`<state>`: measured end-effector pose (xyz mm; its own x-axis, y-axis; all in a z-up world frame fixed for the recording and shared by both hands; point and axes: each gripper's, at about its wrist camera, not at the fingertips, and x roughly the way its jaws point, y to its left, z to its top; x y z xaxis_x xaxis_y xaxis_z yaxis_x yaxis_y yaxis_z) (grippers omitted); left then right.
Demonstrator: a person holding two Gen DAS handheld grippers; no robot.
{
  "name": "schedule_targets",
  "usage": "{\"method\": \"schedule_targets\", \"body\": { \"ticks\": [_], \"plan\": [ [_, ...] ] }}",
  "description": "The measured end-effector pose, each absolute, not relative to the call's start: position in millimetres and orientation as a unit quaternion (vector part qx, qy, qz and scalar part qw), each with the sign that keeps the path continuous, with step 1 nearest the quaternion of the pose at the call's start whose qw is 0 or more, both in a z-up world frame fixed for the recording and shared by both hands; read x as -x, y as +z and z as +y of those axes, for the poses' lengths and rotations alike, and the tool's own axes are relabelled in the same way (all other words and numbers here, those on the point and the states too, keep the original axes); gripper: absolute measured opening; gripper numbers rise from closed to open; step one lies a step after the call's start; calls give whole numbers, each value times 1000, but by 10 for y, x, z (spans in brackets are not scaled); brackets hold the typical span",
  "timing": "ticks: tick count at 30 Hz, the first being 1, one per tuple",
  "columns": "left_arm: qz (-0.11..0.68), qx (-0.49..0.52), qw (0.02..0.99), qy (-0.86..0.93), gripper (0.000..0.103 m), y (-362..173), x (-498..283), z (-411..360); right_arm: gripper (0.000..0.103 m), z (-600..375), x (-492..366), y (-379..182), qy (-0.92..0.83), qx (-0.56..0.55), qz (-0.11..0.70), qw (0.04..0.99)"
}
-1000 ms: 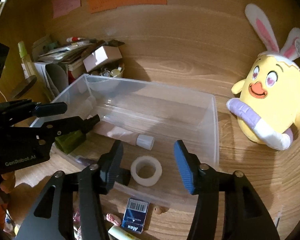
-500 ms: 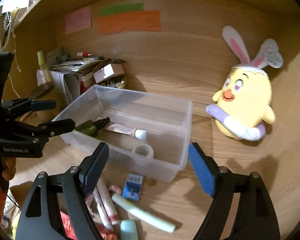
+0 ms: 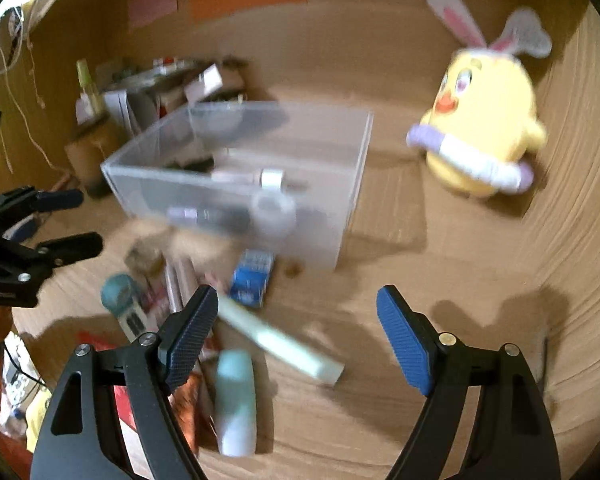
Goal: Organize objects
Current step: 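Lower the green bottle into the bin with the left gripper while the right releases the tape, then grasp the blue tape roll with the left gripper while the right grasps the pale green tube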
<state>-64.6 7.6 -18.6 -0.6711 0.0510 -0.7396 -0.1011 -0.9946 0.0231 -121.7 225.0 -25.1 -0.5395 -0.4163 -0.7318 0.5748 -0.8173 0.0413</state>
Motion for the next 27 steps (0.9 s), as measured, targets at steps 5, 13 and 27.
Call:
{"method": "schedule_targets", "body": {
  "ticks": [5,13,27],
  "plan": [
    [16,436,46,899,86,-397,548,36,78,2219,1230,-480,-849,-417,114,304],
    [5,459,55,887,86,-586,428,13,53,2094,1318,-585,-829,-431,130,331],
    [-12,466,58,883,86,-673,590,81,19,2154,1163,-514,-830,-418,158,333]
  ]
}}
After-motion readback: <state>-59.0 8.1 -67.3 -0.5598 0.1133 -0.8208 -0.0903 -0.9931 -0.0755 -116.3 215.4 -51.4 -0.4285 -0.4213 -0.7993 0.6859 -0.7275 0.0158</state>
